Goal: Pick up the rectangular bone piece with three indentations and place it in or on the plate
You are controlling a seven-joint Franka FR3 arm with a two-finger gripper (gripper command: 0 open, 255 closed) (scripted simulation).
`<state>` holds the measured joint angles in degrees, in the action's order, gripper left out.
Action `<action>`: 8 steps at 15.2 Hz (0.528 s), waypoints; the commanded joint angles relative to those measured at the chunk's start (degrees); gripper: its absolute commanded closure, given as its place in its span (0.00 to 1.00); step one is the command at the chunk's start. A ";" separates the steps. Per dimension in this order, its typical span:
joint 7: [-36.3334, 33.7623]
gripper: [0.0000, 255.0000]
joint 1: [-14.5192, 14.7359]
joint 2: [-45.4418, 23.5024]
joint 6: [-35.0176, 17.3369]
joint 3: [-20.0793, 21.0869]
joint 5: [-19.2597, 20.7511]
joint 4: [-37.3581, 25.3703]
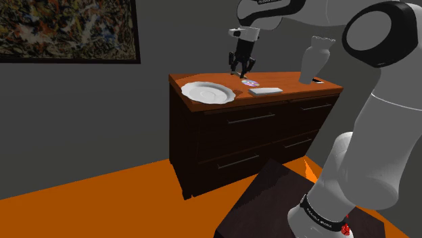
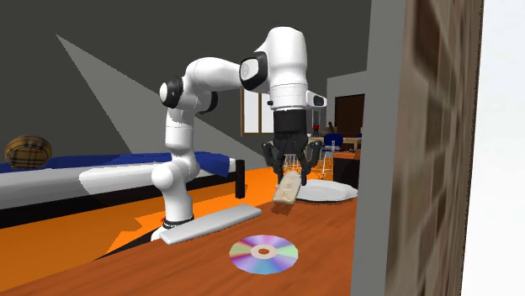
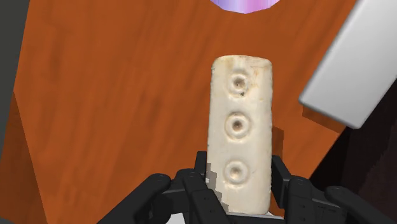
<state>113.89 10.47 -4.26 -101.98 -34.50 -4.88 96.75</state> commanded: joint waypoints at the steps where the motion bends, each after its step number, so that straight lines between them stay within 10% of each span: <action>1: 0.06 1.00 -0.12 -0.10 1.81 -0.09 -0.04 -1.86; 8: -7.68 1.00 4.00 2.97 2.40 3.25 2.04 -0.29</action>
<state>107.95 13.61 -1.84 -99.77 -31.98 -3.22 96.28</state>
